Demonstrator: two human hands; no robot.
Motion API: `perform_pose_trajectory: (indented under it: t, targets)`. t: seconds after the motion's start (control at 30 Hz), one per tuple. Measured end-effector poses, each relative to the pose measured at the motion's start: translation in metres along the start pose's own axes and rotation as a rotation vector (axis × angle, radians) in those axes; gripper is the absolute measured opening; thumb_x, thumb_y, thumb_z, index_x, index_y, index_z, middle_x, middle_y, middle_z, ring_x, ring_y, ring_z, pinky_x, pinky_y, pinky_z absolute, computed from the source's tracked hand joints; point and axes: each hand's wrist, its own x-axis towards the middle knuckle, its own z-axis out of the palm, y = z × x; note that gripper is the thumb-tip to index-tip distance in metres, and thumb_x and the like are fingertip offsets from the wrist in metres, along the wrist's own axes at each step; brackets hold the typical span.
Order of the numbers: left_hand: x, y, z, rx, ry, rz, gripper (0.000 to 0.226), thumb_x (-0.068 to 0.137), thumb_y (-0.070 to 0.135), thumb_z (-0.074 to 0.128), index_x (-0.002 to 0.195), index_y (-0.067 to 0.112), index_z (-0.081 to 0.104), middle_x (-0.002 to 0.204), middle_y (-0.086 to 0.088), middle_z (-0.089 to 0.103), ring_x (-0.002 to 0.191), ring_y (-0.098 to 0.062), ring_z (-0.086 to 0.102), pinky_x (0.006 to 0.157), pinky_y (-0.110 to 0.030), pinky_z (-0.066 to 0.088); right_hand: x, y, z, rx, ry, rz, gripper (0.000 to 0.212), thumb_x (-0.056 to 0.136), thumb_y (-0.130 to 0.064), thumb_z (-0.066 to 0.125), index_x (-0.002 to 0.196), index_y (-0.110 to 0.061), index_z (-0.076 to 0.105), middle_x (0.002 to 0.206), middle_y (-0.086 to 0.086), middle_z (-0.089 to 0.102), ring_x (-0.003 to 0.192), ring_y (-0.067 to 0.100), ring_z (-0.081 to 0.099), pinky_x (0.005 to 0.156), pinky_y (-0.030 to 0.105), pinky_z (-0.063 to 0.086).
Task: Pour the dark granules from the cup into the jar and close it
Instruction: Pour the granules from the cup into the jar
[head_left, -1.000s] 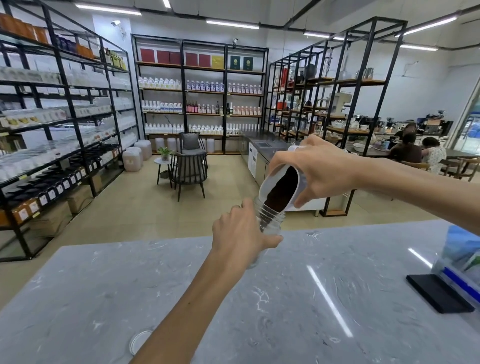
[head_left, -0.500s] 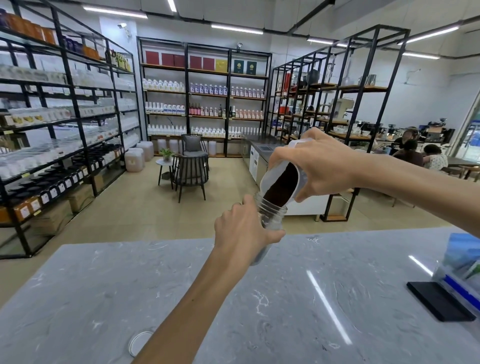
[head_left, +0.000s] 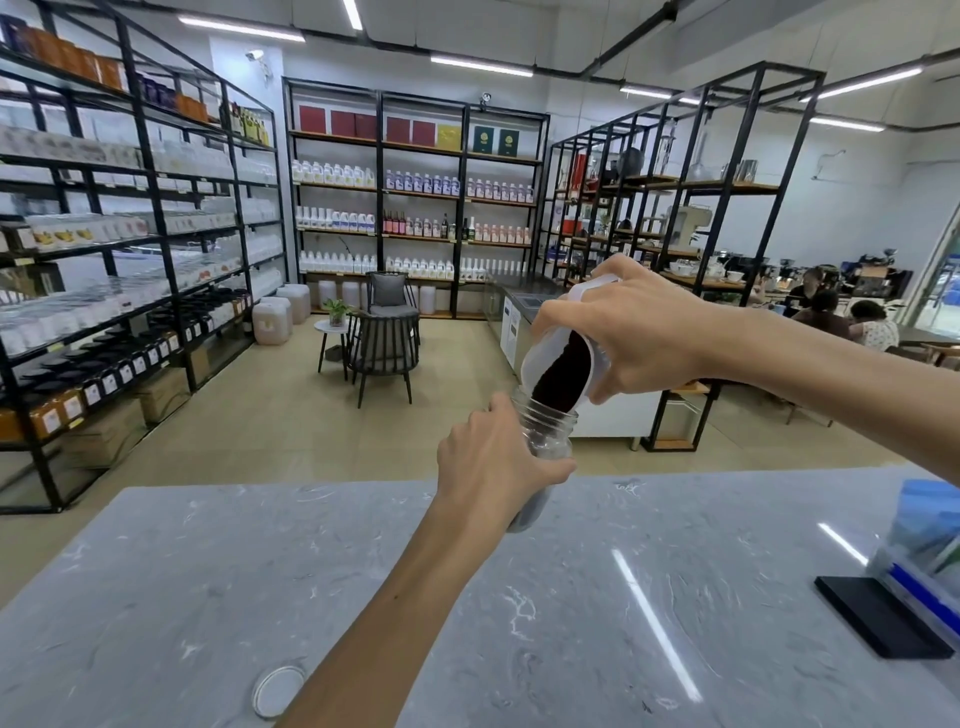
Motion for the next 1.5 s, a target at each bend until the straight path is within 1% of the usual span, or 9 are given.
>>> perform_pose_trajectory:
  t: [0.17,0.37,0.53,0.73,0.93,1.03,1.27,1.4,1.5]
  targets:
    - [0.001,0.000,-0.002,-0.002,0.004,0.009,0.075,0.073,0.071,0.076,0.115,0.015,0.049,0.092,0.001,0.051,0.082,-0.023,0.045,0.070,-0.033,0.037,0.002,0.002,-0.001,-0.024,-0.017,-0.002,0.078,0.057,-0.043,0.089,0.121,-0.030,0.046,0.107,-0.012,0.072,0.098,0.020,0.066,0.094,0.048,0.034]
    - [0.001,0.000,-0.001,0.000,0.006,0.021,0.075,0.074,0.070,0.075,0.118,0.014,0.050,0.108,-0.005,0.065,0.096,-0.028,0.060,0.071,-0.033,0.037,0.008,-0.001,0.000,-0.123,-0.036,-0.035,0.077,0.062,-0.043,0.085,0.125,-0.034,0.042,0.115,-0.009,0.071,0.104,0.023,0.065,0.101,0.045,0.025]
    - [0.000,-0.003,-0.001,-0.007,0.012,0.021,0.074,0.074,0.070,0.076,0.116,0.014,0.049,0.108,-0.006,0.065,0.084,-0.024,0.045,0.071,-0.033,0.036,0.010,-0.004,-0.002,-0.132,-0.044,-0.057,0.077,0.062,-0.041,0.085,0.125,-0.033,0.043,0.113,-0.008,0.071,0.101,0.023,0.066,0.100,0.044,0.024]
    - [0.000,-0.005,-0.002,-0.009,0.021,0.023,0.072,0.074,0.068,0.076,0.112,0.015,0.047,0.100,-0.004,0.060,0.084,-0.024,0.046,0.070,-0.032,0.036,0.011,-0.011,-0.001,-0.200,0.023,-0.079,0.073,0.061,-0.035,0.086,0.120,-0.029,0.044,0.080,-0.006,0.071,0.079,0.026,0.066,0.099,0.049,0.030]
    - [0.002,-0.006,-0.004,-0.018,0.044,0.037,0.069,0.073,0.068,0.076,0.104,0.016,0.043,0.089,0.001,0.049,0.079,-0.024,0.043,0.069,-0.032,0.034,0.014,-0.010,-0.006,-0.203,0.049,-0.110,0.066,0.063,-0.031,0.083,0.118,-0.026,0.046,0.074,-0.004,0.068,0.074,0.027,0.066,0.099,0.044,0.023]
    - [0.003,-0.006,-0.005,-0.024,0.056,0.037,0.069,0.073,0.069,0.076,0.100,0.017,0.039,0.085,0.002,0.046,0.078,-0.024,0.042,0.068,-0.032,0.033,0.017,-0.014,-0.010,-0.230,0.060,-0.151,0.063,0.062,-0.026,0.083,0.115,-0.023,0.049,0.063,-0.008,0.054,0.066,0.025,0.065,0.099,0.050,0.034]
    - [0.007,-0.009,-0.003,-0.051,0.075,0.043,0.068,0.074,0.069,0.075,0.100,0.016,0.040,0.072,0.008,0.039,0.078,-0.024,0.044,0.069,-0.032,0.035,0.030,-0.013,-0.015,-0.310,-0.048,-0.192,0.063,0.067,-0.029,0.079,0.121,-0.024,0.048,0.072,-0.005,0.063,0.074,0.024,0.065,0.102,0.051,0.035]
    - [0.014,-0.008,-0.005,-0.100,0.071,0.034,0.075,0.071,0.072,0.076,0.113,0.016,0.051,0.091,0.002,0.055,0.098,-0.028,0.063,0.072,-0.032,0.037,0.043,-0.010,-0.019,-0.382,-0.089,-0.228,0.060,0.072,-0.027,0.074,0.124,-0.027,0.044,0.090,-0.004,0.071,0.088,0.024,0.067,0.109,0.050,0.028]
    - [0.020,-0.008,-0.013,-0.091,0.097,0.020,0.074,0.070,0.073,0.076,0.106,0.016,0.048,0.098,-0.003,0.060,0.108,-0.032,0.063,0.072,-0.033,0.038,0.050,-0.007,-0.027,-0.434,-0.084,-0.234,0.067,0.070,-0.024,0.076,0.126,-0.028,0.041,0.095,-0.005,0.071,0.093,0.023,0.067,0.112,0.052,0.026]
